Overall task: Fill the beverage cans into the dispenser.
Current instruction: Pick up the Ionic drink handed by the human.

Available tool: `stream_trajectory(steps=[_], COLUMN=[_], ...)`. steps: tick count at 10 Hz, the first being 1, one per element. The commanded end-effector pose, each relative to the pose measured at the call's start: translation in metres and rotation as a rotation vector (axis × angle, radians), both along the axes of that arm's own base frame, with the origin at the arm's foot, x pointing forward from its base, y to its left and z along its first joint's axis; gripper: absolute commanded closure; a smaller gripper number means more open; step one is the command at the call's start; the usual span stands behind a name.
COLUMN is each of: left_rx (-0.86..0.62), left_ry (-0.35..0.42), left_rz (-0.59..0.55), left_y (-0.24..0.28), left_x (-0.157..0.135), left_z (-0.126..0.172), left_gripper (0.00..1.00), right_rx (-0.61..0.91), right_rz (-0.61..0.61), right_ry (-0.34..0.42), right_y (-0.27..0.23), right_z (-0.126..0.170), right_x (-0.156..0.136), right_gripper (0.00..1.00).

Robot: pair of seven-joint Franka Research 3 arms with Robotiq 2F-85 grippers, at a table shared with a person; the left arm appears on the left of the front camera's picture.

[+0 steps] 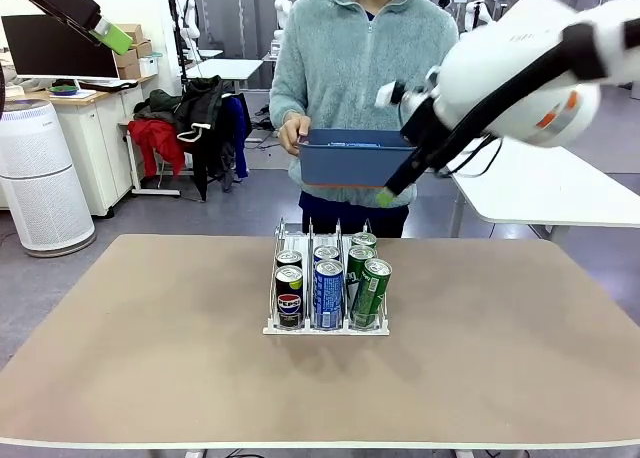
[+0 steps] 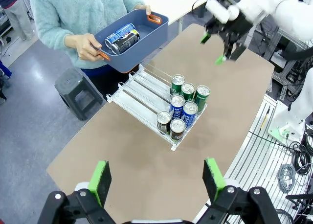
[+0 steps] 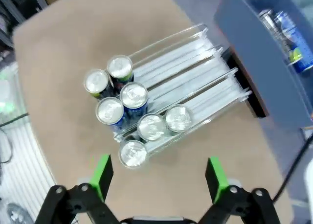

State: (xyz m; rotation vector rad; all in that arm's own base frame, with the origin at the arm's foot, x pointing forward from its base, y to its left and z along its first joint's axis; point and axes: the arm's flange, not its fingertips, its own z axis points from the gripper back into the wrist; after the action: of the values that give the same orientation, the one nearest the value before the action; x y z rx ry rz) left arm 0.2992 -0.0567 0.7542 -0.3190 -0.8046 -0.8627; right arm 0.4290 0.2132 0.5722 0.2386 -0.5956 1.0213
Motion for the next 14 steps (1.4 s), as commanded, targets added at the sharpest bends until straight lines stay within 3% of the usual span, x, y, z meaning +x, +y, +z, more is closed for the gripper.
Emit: stream_trajectory(steps=[1,4,8,12,14], left_rx=[-0.009,-0.009,-0.009,-0.009,-0.009], left_ry=[0.009,0.009,0.009,0.009,0.009], left_rz=[0.004,0.004,0.004,0.004,0.004], left_y=[0.000,0.000,0.000,0.000,0.000], left_x=[0.000,0.000,0.000,0.000,0.000], left_z=[-0.001,-0.001,-0.001,-0.001,-0.001], left_gripper=[0.00,0.00,0.00,0.00,0.00], right_rx=[0.007,0.038,0.082,0.086,0.097], right_rz=[0.079,0.087,0.091,-0.114,-0.188], right_ry=[-0.034,-0.079,-0.067,-0.174,-0.175], right_y=[-0.029,-0.072,-0.110,-0.133,-0.143], right_z=[0.036,0.138,0.228,0.283,0.291], right_x=[-0.001,-0.003,-0.021,-0.043,-0.047], right_gripper=[0.00,0.00,0.00,0.00,0.00])
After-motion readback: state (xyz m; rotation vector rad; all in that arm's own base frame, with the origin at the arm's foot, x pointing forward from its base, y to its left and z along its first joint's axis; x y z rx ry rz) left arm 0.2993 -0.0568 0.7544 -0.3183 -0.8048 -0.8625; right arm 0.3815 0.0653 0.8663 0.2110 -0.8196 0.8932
